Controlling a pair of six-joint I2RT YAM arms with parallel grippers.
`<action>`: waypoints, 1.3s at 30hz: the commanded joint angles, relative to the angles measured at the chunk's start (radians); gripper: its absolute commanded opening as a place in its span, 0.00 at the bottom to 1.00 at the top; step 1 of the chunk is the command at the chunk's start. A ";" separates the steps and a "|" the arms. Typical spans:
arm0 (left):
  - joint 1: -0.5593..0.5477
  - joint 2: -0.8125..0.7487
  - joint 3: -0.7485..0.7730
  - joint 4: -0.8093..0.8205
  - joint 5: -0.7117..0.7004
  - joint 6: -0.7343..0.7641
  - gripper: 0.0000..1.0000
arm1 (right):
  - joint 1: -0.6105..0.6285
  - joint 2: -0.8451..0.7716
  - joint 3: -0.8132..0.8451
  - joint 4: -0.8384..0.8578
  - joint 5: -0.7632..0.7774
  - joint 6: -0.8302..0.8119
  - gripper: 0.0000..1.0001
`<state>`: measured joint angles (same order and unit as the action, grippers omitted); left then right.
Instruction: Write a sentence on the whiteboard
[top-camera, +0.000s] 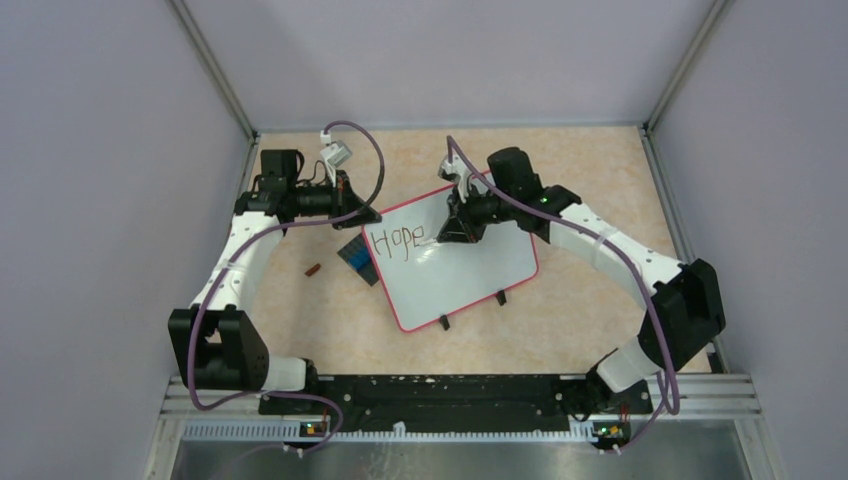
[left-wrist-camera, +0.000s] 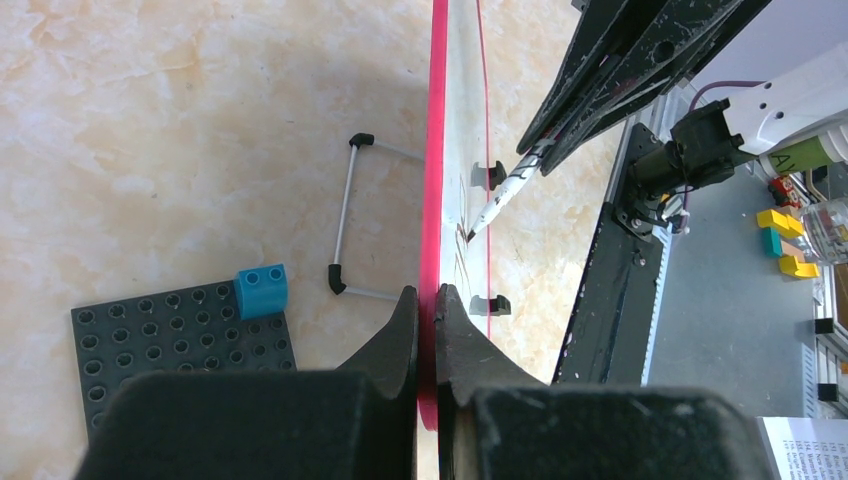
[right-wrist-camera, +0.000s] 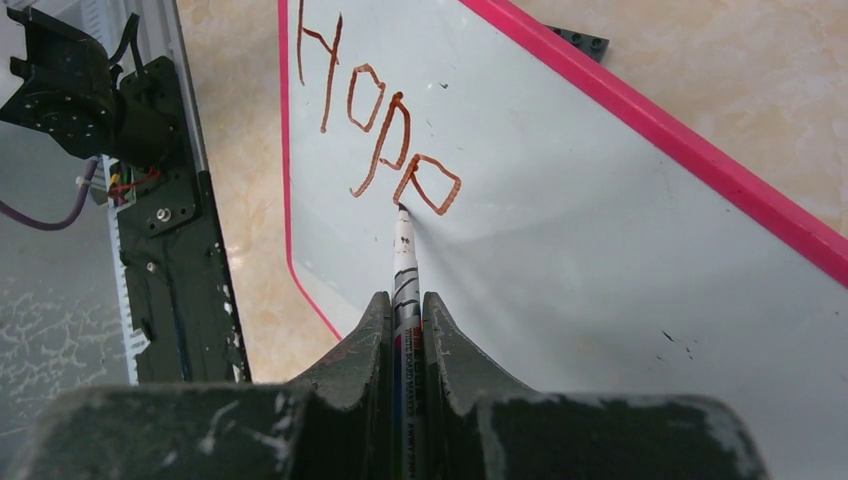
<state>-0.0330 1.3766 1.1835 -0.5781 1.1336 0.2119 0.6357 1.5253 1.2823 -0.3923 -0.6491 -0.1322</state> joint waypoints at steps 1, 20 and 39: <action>-0.011 -0.015 -0.015 -0.019 -0.011 0.021 0.00 | -0.043 -0.045 -0.002 0.011 0.059 -0.044 0.00; -0.011 -0.011 -0.008 -0.022 -0.008 0.013 0.00 | -0.051 -0.125 0.016 -0.062 -0.031 -0.071 0.00; -0.011 0.061 0.083 -0.111 -0.069 0.107 0.00 | -0.114 -0.151 0.013 -0.066 -0.111 -0.057 0.00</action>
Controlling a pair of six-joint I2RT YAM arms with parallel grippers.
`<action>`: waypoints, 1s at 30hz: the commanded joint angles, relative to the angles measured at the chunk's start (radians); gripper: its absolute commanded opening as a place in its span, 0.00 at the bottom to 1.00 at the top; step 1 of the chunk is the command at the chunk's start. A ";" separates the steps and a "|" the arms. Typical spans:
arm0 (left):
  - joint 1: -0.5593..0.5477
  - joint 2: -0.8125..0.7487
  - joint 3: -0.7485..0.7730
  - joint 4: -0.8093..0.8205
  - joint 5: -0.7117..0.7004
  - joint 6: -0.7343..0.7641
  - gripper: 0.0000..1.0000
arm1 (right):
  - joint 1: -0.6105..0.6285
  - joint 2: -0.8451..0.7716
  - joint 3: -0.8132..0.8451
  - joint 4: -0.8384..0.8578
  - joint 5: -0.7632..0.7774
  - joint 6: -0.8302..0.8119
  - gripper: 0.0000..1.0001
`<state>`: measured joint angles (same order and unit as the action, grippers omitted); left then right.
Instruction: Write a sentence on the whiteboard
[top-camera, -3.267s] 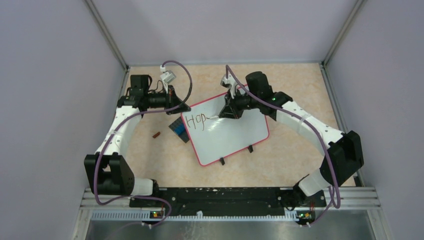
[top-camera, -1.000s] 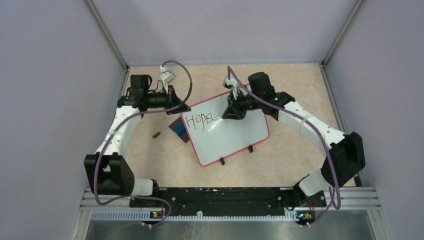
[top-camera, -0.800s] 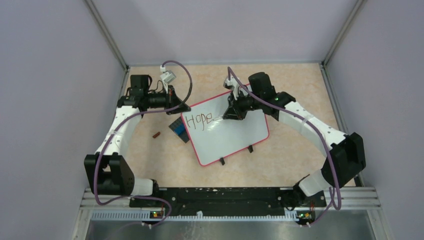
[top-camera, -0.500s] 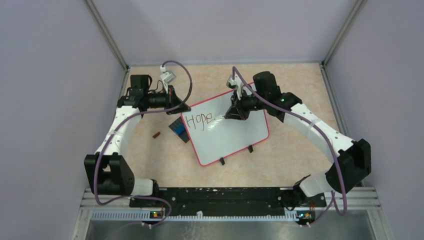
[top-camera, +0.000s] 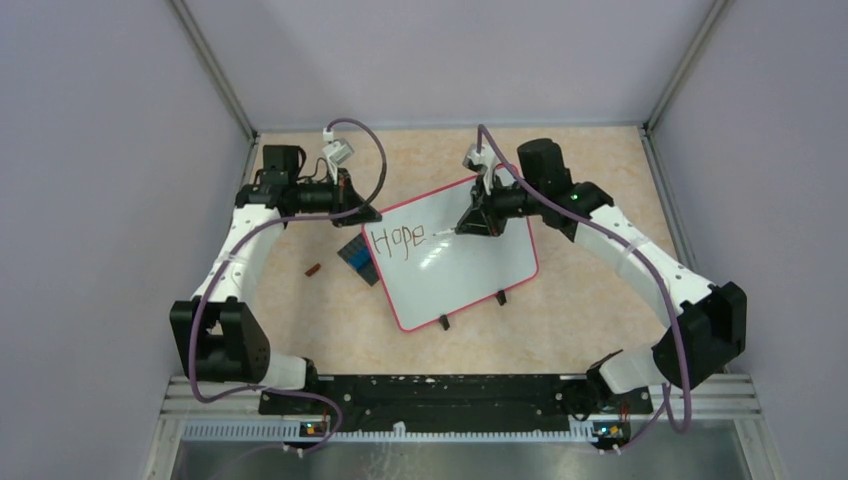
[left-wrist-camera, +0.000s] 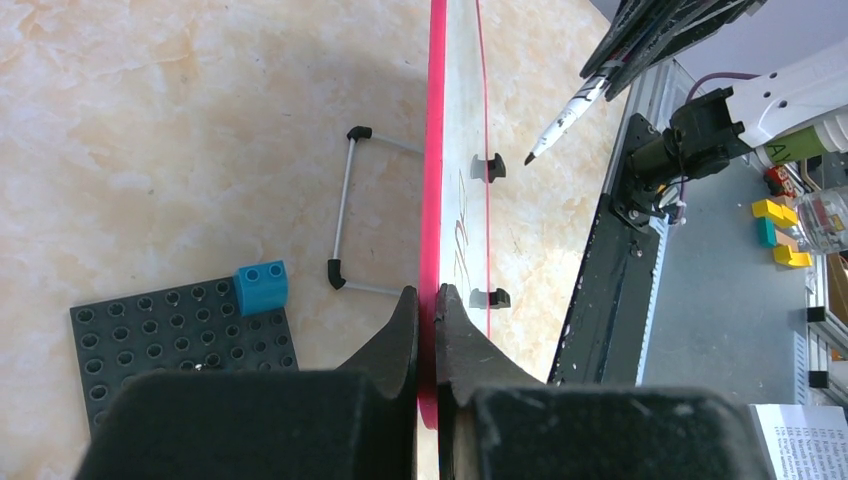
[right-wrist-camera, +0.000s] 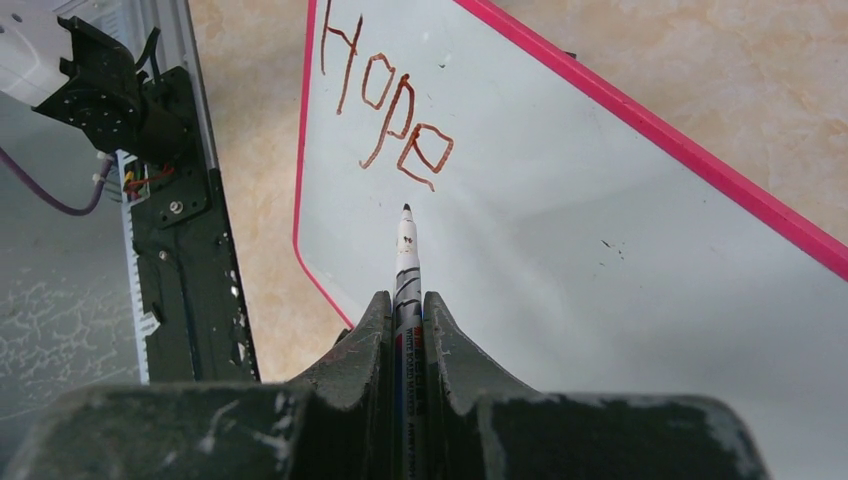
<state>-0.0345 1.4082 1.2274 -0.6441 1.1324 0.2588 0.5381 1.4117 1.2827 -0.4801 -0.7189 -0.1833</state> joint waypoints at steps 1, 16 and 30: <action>-0.010 0.035 0.045 -0.046 -0.077 0.060 0.00 | -0.018 -0.039 0.012 0.024 -0.043 -0.004 0.00; -0.010 0.051 0.052 -0.046 -0.108 0.042 0.00 | -0.030 -0.026 0.014 0.092 0.004 0.037 0.00; -0.010 0.046 0.044 -0.043 -0.095 0.036 0.00 | -0.030 0.013 0.039 0.122 0.078 0.053 0.00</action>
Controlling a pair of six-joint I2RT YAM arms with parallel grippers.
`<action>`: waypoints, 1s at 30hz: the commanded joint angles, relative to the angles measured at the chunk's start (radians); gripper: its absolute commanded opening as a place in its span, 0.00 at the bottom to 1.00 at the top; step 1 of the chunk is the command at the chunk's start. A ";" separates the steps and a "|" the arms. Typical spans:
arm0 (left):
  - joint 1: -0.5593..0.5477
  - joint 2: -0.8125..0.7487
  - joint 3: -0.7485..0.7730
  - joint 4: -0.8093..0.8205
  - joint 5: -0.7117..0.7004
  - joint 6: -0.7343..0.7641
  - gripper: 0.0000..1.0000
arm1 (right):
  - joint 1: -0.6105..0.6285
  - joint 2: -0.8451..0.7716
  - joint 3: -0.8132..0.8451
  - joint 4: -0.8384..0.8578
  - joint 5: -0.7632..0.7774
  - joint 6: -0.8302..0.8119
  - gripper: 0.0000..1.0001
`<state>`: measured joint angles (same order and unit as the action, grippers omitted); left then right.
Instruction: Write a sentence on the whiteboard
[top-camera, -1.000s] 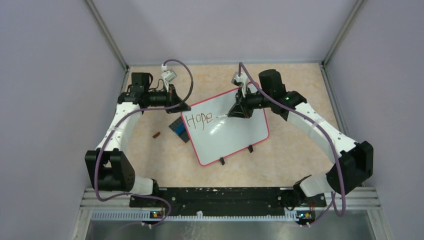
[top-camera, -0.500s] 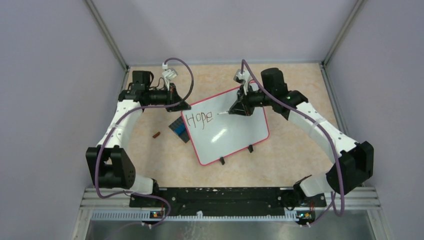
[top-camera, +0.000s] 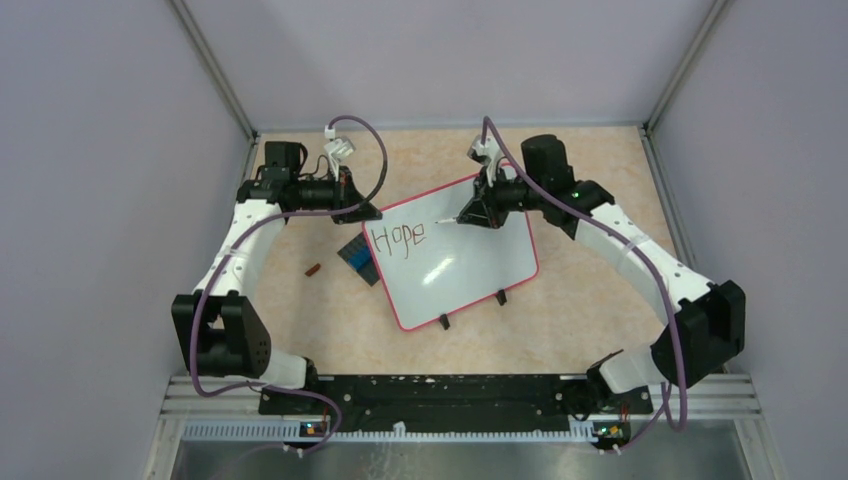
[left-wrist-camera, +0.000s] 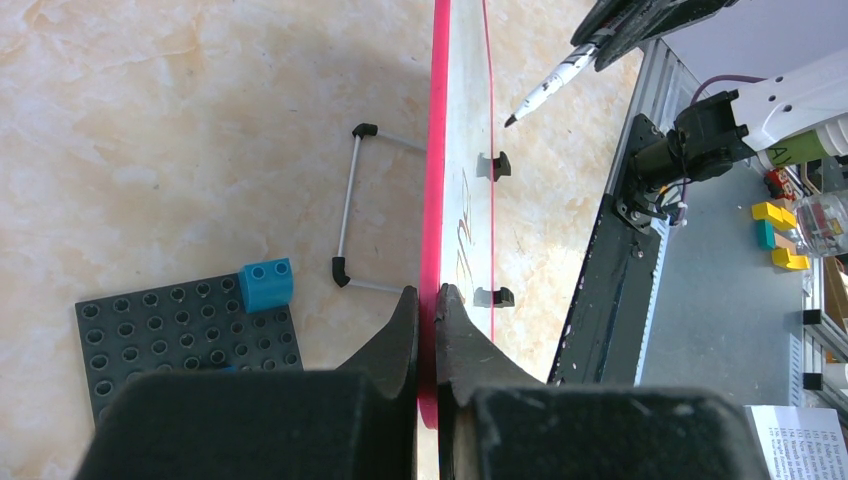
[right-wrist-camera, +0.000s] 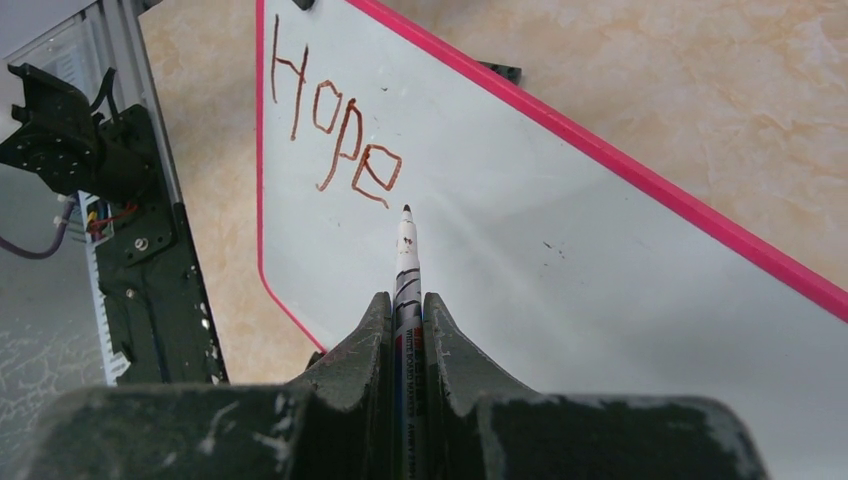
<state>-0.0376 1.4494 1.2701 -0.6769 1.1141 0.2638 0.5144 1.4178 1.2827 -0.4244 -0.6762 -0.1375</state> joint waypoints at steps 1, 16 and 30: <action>-0.007 0.005 0.002 -0.010 -0.076 0.030 0.00 | -0.006 0.009 0.040 0.069 0.044 0.011 0.00; -0.007 0.005 -0.004 -0.006 -0.076 0.031 0.00 | -0.006 0.058 0.068 0.110 0.095 0.034 0.00; -0.007 0.014 -0.005 -0.004 -0.080 0.036 0.00 | 0.019 0.096 0.071 0.097 0.071 0.018 0.00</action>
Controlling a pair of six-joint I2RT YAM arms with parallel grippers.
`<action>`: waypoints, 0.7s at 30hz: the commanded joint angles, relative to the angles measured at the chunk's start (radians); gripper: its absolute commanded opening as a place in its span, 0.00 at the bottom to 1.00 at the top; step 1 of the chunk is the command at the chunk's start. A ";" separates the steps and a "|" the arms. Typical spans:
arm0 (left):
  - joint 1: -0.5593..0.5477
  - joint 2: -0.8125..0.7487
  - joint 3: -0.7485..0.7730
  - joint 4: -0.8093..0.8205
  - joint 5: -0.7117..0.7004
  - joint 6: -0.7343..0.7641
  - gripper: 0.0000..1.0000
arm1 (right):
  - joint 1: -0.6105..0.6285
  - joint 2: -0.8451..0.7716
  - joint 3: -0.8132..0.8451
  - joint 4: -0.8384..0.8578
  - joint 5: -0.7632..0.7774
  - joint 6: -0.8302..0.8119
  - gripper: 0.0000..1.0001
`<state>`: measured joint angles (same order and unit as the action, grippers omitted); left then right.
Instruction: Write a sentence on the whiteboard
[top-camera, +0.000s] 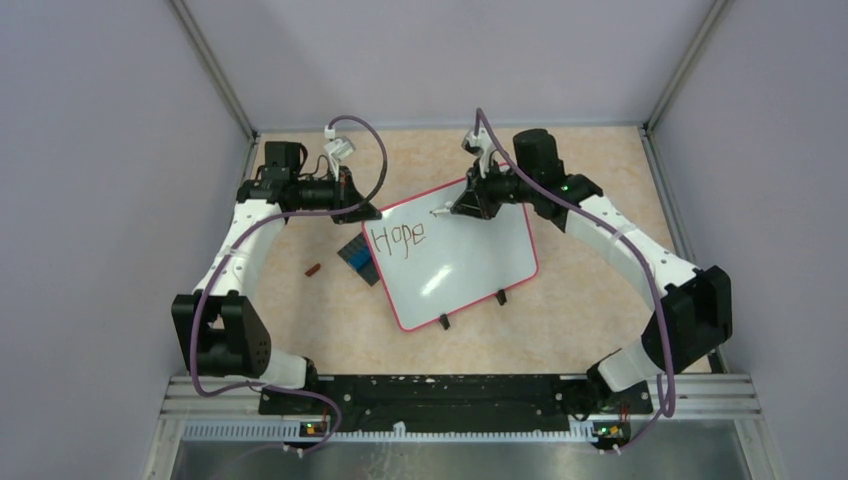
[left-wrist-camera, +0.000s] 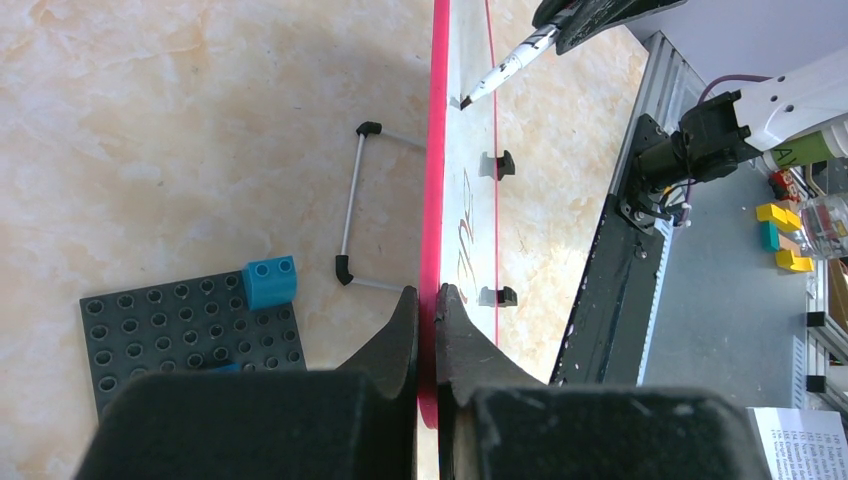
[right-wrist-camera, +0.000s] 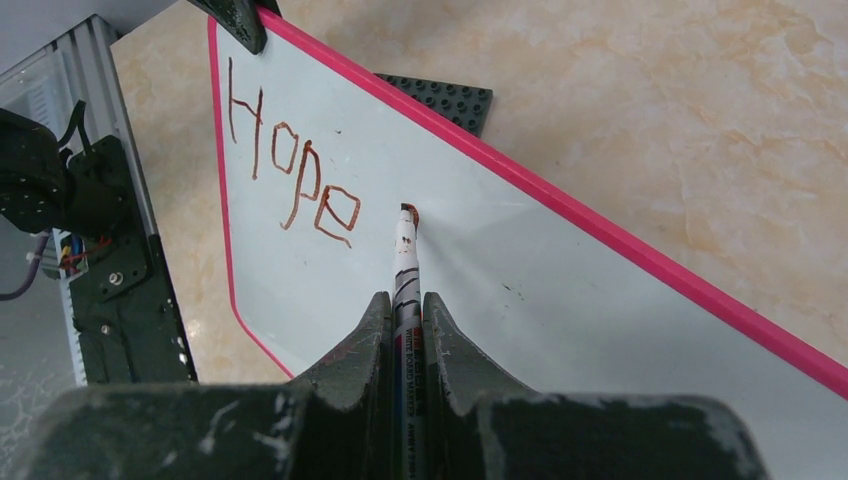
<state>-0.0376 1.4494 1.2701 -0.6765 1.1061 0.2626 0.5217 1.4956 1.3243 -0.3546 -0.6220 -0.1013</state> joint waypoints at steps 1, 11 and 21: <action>-0.007 0.014 -0.006 -0.005 -0.073 0.037 0.00 | 0.012 0.018 0.026 0.026 0.016 -0.022 0.00; -0.007 0.011 -0.006 -0.005 -0.073 0.035 0.00 | 0.012 -0.019 -0.046 0.012 0.025 -0.039 0.00; -0.007 0.003 -0.010 -0.003 -0.075 0.034 0.00 | 0.012 -0.071 -0.147 0.011 0.026 -0.046 0.00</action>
<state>-0.0376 1.4498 1.2701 -0.6765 1.1027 0.2626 0.5293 1.4574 1.2110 -0.3546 -0.6395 -0.1139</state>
